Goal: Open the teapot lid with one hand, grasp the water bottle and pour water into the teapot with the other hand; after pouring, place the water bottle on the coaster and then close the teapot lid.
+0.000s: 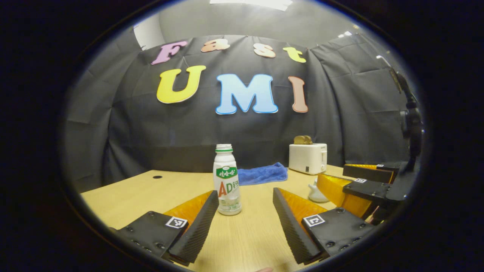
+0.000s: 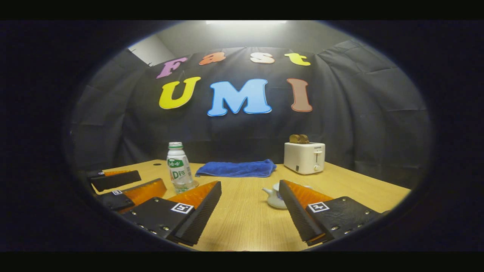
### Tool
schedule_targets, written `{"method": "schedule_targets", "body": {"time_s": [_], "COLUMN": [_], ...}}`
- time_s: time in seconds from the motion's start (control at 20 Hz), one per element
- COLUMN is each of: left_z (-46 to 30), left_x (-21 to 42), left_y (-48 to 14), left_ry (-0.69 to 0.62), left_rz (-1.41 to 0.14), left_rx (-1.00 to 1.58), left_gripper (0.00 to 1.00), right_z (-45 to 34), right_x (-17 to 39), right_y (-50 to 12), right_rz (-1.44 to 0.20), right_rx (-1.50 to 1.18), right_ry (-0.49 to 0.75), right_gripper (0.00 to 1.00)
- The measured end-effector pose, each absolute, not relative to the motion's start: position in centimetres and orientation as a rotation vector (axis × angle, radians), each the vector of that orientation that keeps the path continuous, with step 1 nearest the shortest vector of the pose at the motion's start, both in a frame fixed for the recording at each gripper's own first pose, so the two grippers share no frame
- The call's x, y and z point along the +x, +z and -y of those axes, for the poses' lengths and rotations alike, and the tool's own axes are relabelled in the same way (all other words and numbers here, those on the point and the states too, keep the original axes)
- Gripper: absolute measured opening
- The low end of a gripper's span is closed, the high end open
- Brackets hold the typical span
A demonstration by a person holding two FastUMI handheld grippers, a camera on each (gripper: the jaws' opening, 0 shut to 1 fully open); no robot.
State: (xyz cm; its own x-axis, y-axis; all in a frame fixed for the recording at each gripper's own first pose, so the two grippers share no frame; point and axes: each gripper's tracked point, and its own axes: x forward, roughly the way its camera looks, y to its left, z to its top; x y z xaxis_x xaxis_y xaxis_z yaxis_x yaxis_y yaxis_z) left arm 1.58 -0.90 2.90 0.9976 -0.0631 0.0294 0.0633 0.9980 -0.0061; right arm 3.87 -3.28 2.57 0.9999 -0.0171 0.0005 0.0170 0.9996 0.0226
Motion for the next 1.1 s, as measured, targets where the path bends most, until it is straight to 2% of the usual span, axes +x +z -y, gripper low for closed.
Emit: {"method": "schedule_targets", "body": {"time_s": [0.1, 0.15, 0.2, 0.25, 0.35, 0.4, 0.45, 0.5, 0.55, 0.6, 0.65, 0.7, 0.75, 0.8, 0.85, 0.95, 1.1], "left_z": [0.1, -0.5, -1.1, -1.7, -3.1, -3.9, -4.5, -5.0, -5.4, -5.7, -5.9, -6.1, -6.2, -6.1, -5.9, -5.7, -5.7], "left_x": [2.1, 2.3, 2.5, 2.7, 3.4, 3.5, 3.9, 4.3, 4.8, 5.0, 5.1, 5.3, 5.5, 5.5, 5.4, 5.4, 5.3], "left_y": [3.5, 3.4, 3.4, 3.5, 3.4, 3.4, 3.5, 3.5, 3.5, 3.2, 3.0, 2.6, 2.3, 1.8, 1.7, 1.8, 2.7], "left_ry": [-0.049, -0.037, -0.027, -0.017, 0.013, 0.029, 0.039, 0.050, 0.054, 0.055, 0.057, 0.060, 0.061, 0.058, 0.049, 0.047, 0.043], "left_rz": [0.028, 0.028, 0.029, 0.027, 0.021, 0.021, 0.021, 0.018, 0.014, 0.009, 0.004, -0.003, -0.014, -0.023, -0.024, -0.019, 0.007], "left_rx": [-0.013, -0.020, -0.028, -0.037, -0.043, -0.040, -0.035, -0.030, -0.029, -0.033, -0.036, -0.038, -0.045, -0.058, -0.070, -0.070, -0.048], "left_gripper": [1.00, 0.96, 1.00, 1.00, 0.95, 1.00, 0.95, 1.00, 0.95, 0.95, 0.90, 0.95, 1.00, 1.00, 1.00, 1.00, 1.00], "right_z": [4.6, 5.3, 6.0, 6.7, 7.9, 8.3, 8.8, 9.1, 9.2, 9.2, 9.2, 9.4, 9.3, 9.3, 10.1, 10.2, 10.2], "right_x": [5.5, 6.2, 7.1, 7.9, 9.5, 10.2, 10.9, 11.5, 12.0, 12.4, 12.5, 12.7, 12.8, 13.0, 12.0, 12.9, 13.1], "right_y": [2.5, 2.4, 2.3, 2.2, 1.9, 1.9, 1.7, 1.3, 0.7, 0.1, -0.4, -0.9, -0.9, -1.0, -0.2, -0.8, -0.8], "right_rz": [-0.025, -0.038, -0.046, -0.059, -0.078, -0.086, -0.092, -0.106, -0.126, -0.148, -0.168, -0.192, -0.187, -0.191, -0.190, -0.182, -0.176], "right_rx": [0.024, 0.024, 0.028, 0.034, 0.045, 0.045, 0.036, 0.024, 0.016, 0.022, 0.032, 0.038, 0.033, 0.028, -0.011, 0.028, 0.033], "right_ry": [-0.038, -0.049, -0.060, -0.071, -0.092, -0.100, -0.113, -0.116, -0.117, -0.116, -0.113, -0.116, -0.109, -0.106, -0.145, -0.129, -0.106], "right_gripper": [0.94, 0.94, 0.94, 0.94, 0.94, 0.94, 0.92, 0.92, 0.87, 0.79, 0.68, 0.59, 0.42, 0.42, 0.24, 0.09, 0.09]}}
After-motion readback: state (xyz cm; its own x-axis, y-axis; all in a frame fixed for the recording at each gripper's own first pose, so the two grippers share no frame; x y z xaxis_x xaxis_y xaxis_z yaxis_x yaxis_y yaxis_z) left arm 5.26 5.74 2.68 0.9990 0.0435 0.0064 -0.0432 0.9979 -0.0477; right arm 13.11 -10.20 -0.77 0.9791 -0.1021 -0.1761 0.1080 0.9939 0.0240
